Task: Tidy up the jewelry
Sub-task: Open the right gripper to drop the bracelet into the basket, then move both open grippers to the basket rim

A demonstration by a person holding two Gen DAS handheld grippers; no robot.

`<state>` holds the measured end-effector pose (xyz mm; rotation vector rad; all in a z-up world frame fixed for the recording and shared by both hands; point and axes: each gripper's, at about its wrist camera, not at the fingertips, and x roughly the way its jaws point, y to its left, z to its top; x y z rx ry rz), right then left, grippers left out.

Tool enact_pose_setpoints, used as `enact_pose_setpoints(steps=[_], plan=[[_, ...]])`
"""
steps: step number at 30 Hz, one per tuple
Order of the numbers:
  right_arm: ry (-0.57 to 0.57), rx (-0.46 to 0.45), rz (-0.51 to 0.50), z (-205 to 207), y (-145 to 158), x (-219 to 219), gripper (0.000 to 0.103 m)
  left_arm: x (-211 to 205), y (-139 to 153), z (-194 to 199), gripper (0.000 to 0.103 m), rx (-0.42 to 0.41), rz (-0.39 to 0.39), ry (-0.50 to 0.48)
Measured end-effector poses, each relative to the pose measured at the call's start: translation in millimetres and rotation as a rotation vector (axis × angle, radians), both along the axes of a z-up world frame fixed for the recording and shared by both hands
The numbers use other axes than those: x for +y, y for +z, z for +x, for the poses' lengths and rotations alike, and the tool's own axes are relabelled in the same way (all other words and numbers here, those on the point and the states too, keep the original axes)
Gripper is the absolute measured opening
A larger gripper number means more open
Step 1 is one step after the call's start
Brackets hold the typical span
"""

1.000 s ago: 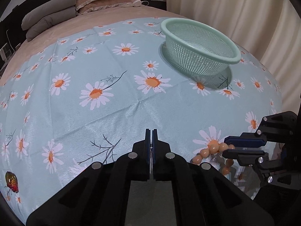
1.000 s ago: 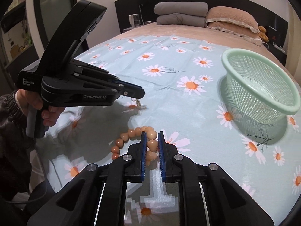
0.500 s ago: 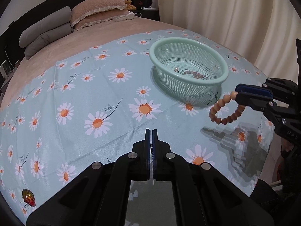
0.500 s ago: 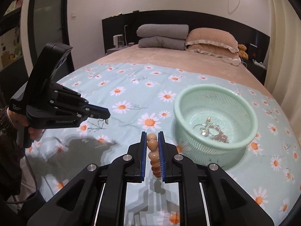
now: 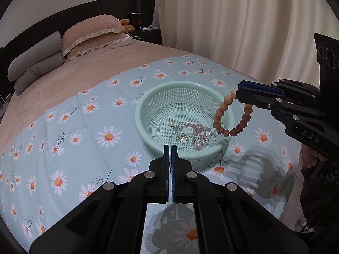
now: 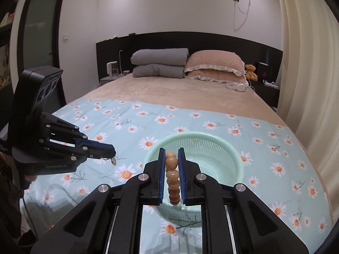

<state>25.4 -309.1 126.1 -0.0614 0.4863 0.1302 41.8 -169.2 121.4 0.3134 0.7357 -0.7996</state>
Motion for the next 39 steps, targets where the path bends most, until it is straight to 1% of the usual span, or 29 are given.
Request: enact_pose_setpoints(steps=[6, 11, 15, 17, 19, 20, 21, 22, 23, 24, 26, 29, 31, 33, 34, 38, 39], plan=[[-0.043, 0.043, 0.021, 22, -18, -26, 0.011, -24, -10, 15, 0.002, 0.028, -0.014, -0.017], [-0.056, 0.071, 0.049, 31, -34, -34, 0.011, -39, -21, 25, 0.002, 0.055, -0.029, -0.035], [-0.064, 0.083, 0.063, 36, -42, -38, 0.011, -48, -30, 30, 0.002, 0.068, -0.019, -0.042], [-0.081, 0.086, 0.063, 36, -45, -39, 0.012, -51, -33, 32, 0.002, 0.064, -0.019, -0.032], [-0.101, 0.085, 0.058, 36, -46, -41, 0.013, -51, -34, 33, 0.002, 0.034, -0.021, 0.0], [-0.111, 0.084, 0.062, 36, -47, -43, 0.015, -50, -34, 34, 0.009, 0.025, -0.02, 0.006], [-0.12, 0.084, 0.071, 35, -47, -46, 0.025, -49, -34, 34, 0.03, 0.02, -0.019, 0.013], [-0.124, 0.084, 0.084, 33, -48, -49, 0.033, -47, -34, 34, 0.045, 0.009, -0.018, 0.028], [-0.121, 0.081, 0.097, 32, -48, -52, 0.048, -44, -33, 33, 0.064, -0.007, -0.02, 0.043], [-0.123, 0.074, 0.104, 30, -48, -53, 0.051, -42, -31, 33, 0.066, -0.019, -0.031, 0.048], [-0.133, 0.075, 0.107, 28, -48, -55, 0.053, -38, -28, 32, 0.068, -0.017, -0.045, 0.047], [-0.132, 0.073, 0.111, 24, -47, -55, 0.056, -36, -26, 29, 0.07, -0.04, -0.028, 0.06], [-0.131, 0.072, 0.113, 22, -47, -55, 0.059, -35, -27, 28, 0.07, -0.04, -0.02, 0.061], [-0.125, 0.068, 0.113, 18, -46, -53, 0.064, -34, -26, 26, 0.075, -0.046, -0.016, 0.064], [-0.122, 0.066, 0.11, 16, -46, -52, 0.066, -33, -25, 24, 0.076, -0.05, -0.017, 0.065], [-0.114, 0.048, 0.093, 6, -43, -47, 0.081, -26, -25, 18, 0.079, -0.039, -0.024, 0.071], [-0.117, 0.049, 0.088, 4, -42, -46, 0.083, -25, -25, 16, 0.079, -0.038, -0.02, 0.074]])
